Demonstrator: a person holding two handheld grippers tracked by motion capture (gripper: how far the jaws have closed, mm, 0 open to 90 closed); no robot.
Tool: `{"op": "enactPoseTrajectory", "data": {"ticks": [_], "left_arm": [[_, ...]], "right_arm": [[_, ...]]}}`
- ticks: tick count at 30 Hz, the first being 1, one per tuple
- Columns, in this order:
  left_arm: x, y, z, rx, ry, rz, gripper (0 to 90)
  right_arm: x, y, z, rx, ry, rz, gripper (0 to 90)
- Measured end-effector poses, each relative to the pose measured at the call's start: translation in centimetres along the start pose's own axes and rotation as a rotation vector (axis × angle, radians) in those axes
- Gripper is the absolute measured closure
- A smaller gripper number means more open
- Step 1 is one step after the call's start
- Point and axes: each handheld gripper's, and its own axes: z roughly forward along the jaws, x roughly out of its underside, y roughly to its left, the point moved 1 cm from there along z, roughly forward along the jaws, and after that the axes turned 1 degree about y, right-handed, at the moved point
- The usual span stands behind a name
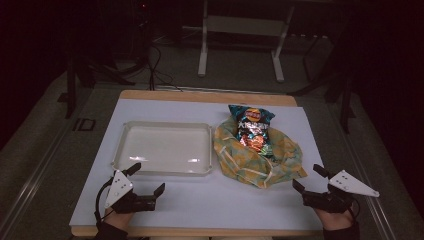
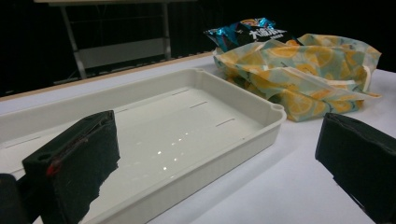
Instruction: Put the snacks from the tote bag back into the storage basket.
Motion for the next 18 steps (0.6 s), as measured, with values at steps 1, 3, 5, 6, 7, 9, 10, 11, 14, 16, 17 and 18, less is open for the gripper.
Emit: {"op": "enactPoseTrajectory", "data": {"ticks": [1,3,5,6,7,9,10,11,14,16,17,18], "left_arm": [[0.0,-0.02,-0.01,0.001,0.0,0.001,0.0],[0.02,-0.05,-0.02,0.003,0.001,0.001,0.0],[0.04,-0.07,0.0,0.005,0.004,0.002,0.0],[0.05,-0.09,0.01,0.005,0.004,0.001,0.0],[0.04,-0.09,0.02,0.007,0.005,0.0,0.0],[0.05,-0.11,0.03,0.012,0.008,-0.002,0.0],[0.06,-0.13,0.04,0.012,0.008,-0.002,0.0],[0.06,-0.14,0.04,0.012,0.009,-0.001,0.0],[0.04,-0.1,0.05,0.015,0.009,-0.002,0.0],[0.06,-0.1,0.09,0.016,0.011,-0.003,0.0],[0.06,-0.09,0.12,0.018,0.011,-0.004,0.0],[0.05,-0.08,0.12,0.02,0.013,-0.003,0.0]], "right_arm": [[-0.04,0.02,0.03,0.003,0.004,0.004,10.2],[-0.04,0.08,0.07,0.002,0.008,0.006,10.2],[0.04,0.19,0.14,0.004,0.017,-0.001,10.3],[0.07,0.2,0.18,0.004,0.019,-0.005,10.2],[0.1,0.18,0.21,-0.001,0.02,-0.008,10.3],[0.13,0.25,0.15,-0.001,0.019,-0.008,10.2],[0.15,0.26,0.13,0.001,0.018,-0.008,10.2],[0.16,0.26,0.13,0.007,0.018,-0.011,10.3],[0.16,0.24,0.1,0.01,0.018,-0.009,10.3],[-0.03,0.19,0.04,0.006,0.012,-0.012,10.3],[-0.19,0.18,0.03,0.006,0.008,-0.013,10.3],[-0.42,0.15,0.06,-0.001,0.004,-0.017,10.3]]}}
